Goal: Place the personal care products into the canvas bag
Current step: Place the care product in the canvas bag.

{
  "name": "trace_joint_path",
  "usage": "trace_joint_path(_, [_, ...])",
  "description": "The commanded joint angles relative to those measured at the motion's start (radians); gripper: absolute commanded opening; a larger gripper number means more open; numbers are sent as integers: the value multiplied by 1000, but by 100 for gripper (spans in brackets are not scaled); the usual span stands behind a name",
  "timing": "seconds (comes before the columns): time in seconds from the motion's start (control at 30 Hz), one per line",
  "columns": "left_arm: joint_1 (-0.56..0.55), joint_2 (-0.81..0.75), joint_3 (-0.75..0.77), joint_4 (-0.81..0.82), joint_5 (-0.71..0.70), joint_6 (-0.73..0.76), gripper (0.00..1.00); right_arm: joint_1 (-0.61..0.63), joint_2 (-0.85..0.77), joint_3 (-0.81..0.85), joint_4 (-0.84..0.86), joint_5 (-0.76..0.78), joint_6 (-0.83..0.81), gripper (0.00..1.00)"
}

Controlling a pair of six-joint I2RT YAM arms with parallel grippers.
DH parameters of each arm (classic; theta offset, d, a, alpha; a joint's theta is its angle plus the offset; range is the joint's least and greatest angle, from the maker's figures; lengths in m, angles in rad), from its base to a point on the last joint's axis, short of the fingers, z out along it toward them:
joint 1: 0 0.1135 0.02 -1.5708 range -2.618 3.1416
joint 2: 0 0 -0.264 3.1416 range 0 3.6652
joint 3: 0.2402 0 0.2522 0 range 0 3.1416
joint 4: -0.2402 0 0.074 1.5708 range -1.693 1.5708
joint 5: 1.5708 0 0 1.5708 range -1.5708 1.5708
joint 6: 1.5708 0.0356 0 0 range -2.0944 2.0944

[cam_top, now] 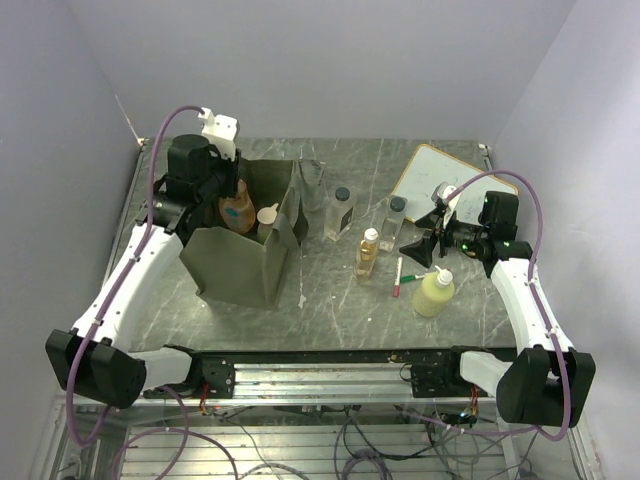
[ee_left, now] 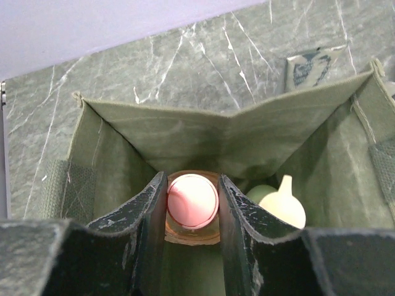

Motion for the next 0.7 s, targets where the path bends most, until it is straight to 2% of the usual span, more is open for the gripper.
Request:
trace_joint_path(0.0, [15, -12, 2, 300, -18, -37, 7, -6, -3, -6, 2, -10, -13, 87])
trace_joint_path(0.67, [13, 71, -209, 527, 21, -146, 7, -6, 11, -10, 6, 5, -13, 87])
